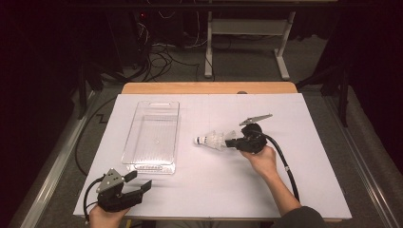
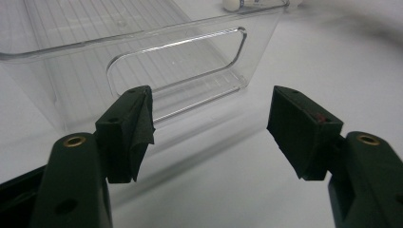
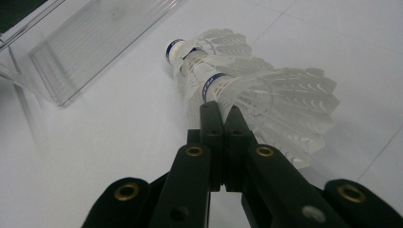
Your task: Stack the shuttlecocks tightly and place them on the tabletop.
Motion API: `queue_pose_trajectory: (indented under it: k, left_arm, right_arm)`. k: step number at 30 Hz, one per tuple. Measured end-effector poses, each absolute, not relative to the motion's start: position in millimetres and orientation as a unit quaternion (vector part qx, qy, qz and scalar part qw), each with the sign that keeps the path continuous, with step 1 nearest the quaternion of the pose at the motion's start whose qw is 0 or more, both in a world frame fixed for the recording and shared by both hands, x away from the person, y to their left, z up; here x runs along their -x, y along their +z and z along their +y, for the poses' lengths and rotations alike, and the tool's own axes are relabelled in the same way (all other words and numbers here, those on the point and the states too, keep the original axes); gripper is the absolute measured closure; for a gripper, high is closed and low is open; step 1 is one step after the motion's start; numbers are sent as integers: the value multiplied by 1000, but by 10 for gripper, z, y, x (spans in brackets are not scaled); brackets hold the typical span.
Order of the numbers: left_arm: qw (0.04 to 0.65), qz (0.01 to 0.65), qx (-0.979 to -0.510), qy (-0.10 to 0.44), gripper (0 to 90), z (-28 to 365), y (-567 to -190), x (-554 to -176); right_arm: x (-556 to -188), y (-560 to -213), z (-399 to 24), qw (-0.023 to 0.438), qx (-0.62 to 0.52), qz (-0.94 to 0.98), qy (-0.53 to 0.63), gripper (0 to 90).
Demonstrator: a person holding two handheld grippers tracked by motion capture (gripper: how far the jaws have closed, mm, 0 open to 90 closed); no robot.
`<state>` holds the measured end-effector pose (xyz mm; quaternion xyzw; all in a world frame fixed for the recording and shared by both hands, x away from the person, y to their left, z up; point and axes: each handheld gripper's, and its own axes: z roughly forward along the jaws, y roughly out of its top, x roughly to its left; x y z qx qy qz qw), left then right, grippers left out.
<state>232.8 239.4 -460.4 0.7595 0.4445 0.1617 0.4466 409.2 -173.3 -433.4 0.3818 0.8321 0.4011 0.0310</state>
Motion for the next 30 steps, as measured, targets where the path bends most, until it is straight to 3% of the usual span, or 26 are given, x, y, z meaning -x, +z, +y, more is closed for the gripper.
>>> queue_pose_trajectory:
  k: [30]
  left_arm:
    - [447, 443, -760, 161, 330, 2395, -4603, -2328]
  right_arm:
    - [-4143, -4403, -1647, 22, -383, 833, 398, 900]
